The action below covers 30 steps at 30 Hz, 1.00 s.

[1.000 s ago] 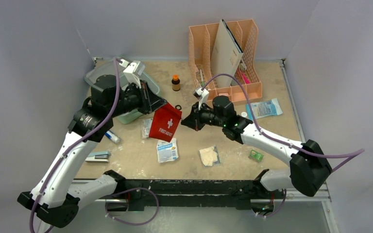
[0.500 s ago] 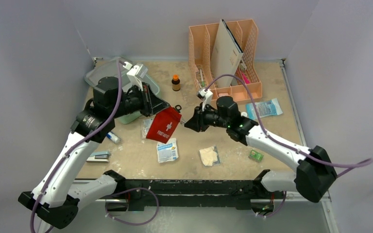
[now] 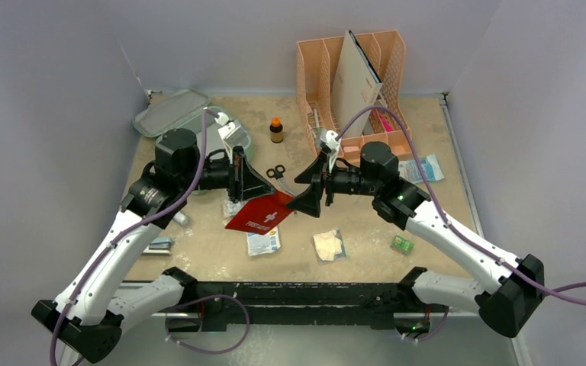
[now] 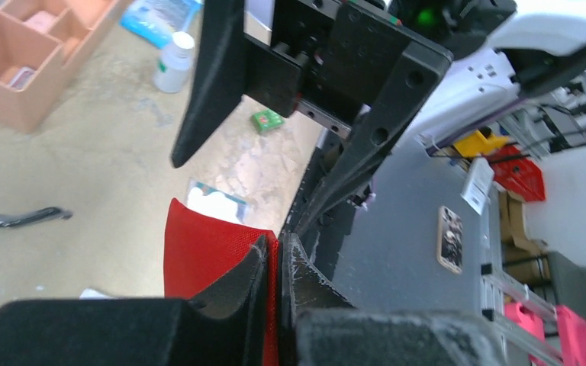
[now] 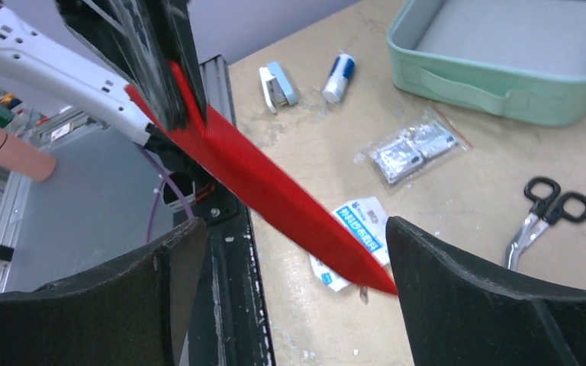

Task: Organize the medicine kit
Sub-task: Zip the medicine pouch.

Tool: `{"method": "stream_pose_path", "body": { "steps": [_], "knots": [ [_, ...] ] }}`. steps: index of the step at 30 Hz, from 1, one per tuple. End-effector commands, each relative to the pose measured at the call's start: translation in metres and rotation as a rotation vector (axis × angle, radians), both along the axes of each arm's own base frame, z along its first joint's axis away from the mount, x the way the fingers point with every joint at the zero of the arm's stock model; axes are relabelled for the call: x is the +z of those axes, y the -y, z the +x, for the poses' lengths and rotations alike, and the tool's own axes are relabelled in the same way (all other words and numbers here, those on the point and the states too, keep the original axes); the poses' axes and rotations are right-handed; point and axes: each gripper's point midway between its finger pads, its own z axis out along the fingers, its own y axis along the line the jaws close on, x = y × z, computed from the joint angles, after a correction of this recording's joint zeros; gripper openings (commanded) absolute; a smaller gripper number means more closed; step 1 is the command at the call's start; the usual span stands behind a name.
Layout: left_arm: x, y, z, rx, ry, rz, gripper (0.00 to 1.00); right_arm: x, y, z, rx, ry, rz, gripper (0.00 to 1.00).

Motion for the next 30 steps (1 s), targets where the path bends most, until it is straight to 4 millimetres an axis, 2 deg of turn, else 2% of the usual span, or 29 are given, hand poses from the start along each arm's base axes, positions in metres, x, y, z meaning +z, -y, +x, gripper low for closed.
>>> {"method": "stream_pose_path", "body": {
  "steps": [1, 5, 10, 11, 14, 16, 17, 19, 23, 26, 30],
  "knots": [
    [0.015, 0.01, -0.022, -0.186, 0.086, -0.079, 0.0, 0.024, -0.009, -0.012, 0.149, 0.088, 0.038, 0.89],
    [0.013, 0.012, -0.023, -0.204, 0.079, -0.086, 0.0, 0.02, -0.018, -0.026, 0.283, 0.028, 0.048, 0.83],
    [0.014, 0.011, -0.017, -0.174, 0.098, -0.081, 0.0, 0.013, -0.022, -0.03, 0.321, -0.036, 0.049, 0.66],
    [0.015, 0.011, -0.016, -0.165, 0.1, -0.08, 0.0, 0.012, -0.022, -0.029, 0.319, -0.045, 0.045, 0.58],
    [0.015, 0.01, -0.011, -0.139, 0.102, -0.064, 0.01, 0.01, -0.02, -0.033, 0.33, -0.073, 0.034, 0.18],
    [0.014, 0.006, -0.009, -0.112, 0.1, -0.027, 0.14, 0.012, -0.019, -0.036, 0.338, -0.087, 0.036, 0.03],
    [0.011, 0.002, -0.008, -0.094, 0.095, 0.002, 0.24, 0.014, -0.018, -0.038, 0.342, -0.088, 0.036, 0.0],
    [0.002, -0.007, -0.013, -0.075, 0.066, 0.071, 0.35, 0.017, -0.015, -0.043, 0.357, -0.088, 0.032, 0.0],
    [0.001, -0.02, -0.027, -0.087, 0.096, 0.131, 0.52, 0.025, -0.011, -0.051, 0.392, -0.089, 0.037, 0.0],
    [0.002, -0.027, -0.037, -0.086, 0.11, 0.14, 0.57, 0.028, -0.01, -0.051, 0.376, -0.076, 0.041, 0.0],
    [-0.007, -0.033, -0.041, -0.079, 0.093, 0.174, 0.57, 0.033, -0.009, -0.05, 0.366, -0.073, 0.046, 0.0]
  ]
}}
